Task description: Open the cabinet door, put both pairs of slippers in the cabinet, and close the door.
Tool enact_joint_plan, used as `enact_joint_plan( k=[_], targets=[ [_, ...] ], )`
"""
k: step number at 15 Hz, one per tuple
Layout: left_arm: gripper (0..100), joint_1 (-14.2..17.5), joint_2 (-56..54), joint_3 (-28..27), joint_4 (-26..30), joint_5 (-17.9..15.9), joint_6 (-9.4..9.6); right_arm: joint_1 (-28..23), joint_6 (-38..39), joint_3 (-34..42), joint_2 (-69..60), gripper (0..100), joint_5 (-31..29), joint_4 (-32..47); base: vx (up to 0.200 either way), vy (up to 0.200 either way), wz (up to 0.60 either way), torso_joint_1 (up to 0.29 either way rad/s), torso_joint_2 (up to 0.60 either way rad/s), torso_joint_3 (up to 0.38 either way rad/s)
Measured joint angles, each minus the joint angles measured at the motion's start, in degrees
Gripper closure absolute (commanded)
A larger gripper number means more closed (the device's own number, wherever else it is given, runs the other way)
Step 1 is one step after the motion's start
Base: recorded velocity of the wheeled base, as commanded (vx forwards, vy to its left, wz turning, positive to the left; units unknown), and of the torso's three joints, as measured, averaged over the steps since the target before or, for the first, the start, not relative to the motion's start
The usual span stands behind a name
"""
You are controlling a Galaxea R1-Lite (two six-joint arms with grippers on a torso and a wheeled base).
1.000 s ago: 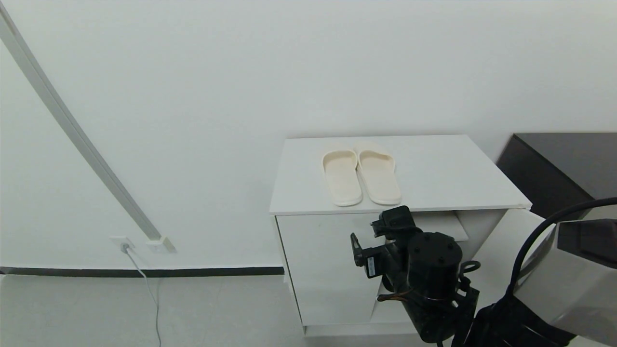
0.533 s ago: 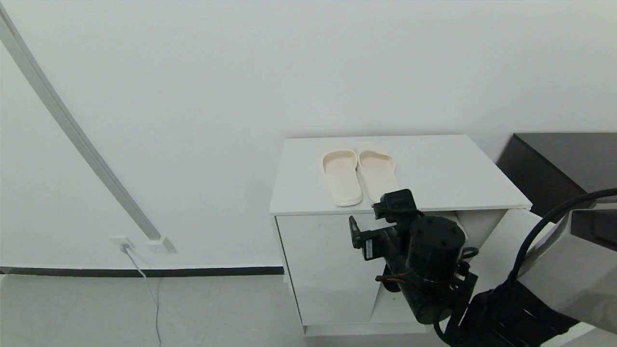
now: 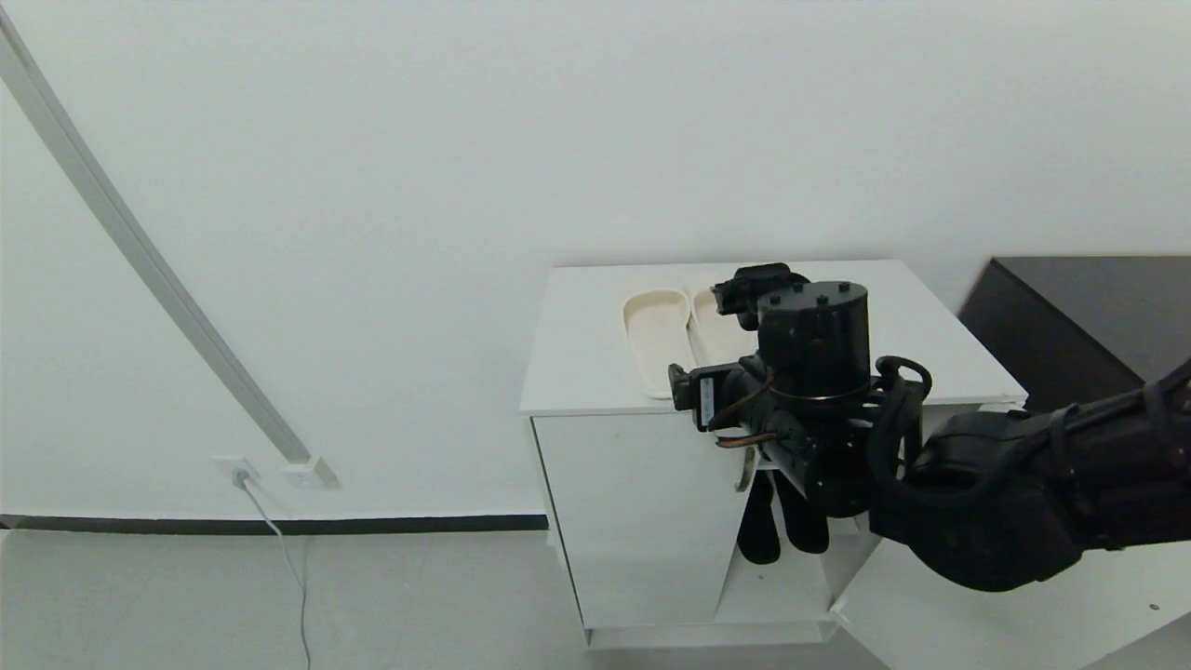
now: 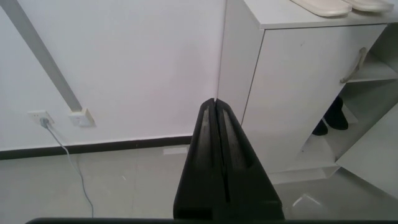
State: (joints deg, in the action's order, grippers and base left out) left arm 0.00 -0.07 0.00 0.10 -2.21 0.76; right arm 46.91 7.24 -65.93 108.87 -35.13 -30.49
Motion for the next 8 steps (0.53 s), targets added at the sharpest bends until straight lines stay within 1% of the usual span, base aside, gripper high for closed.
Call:
enact_joint_plan(
  k=[1,3,6,8],
  targets=[
    [100,0.0,0.0,0.0,0.0,0.0,-0.02,0.1,0.9,-1.4,-0.7,0,-0.1,1.6,0.200,0.000,0.00,0.002,0.00,0.002],
    [100,0.0,0.0,0.0,0.0,0.0,0.00,0.2,1.3,-2.1,-1.5,0,-0.1,1.9,0.200,0.000,0.00,-0.005,0.00,0.007],
    [100,0.0,0.0,0.0,0.0,0.0,0.02,0.0,1.3,-0.6,-1.5,0,0.0,1.5,0.200,0.000,0.00,0.014,0.01,0.001],
    [100,0.0,0.0,0.0,0.0,0.0,-0.11,0.2,1.4,1.8,-0.9,0,0.1,-0.6,0.000,0.000,0.00,0.000,0.00,0.000]
  ],
)
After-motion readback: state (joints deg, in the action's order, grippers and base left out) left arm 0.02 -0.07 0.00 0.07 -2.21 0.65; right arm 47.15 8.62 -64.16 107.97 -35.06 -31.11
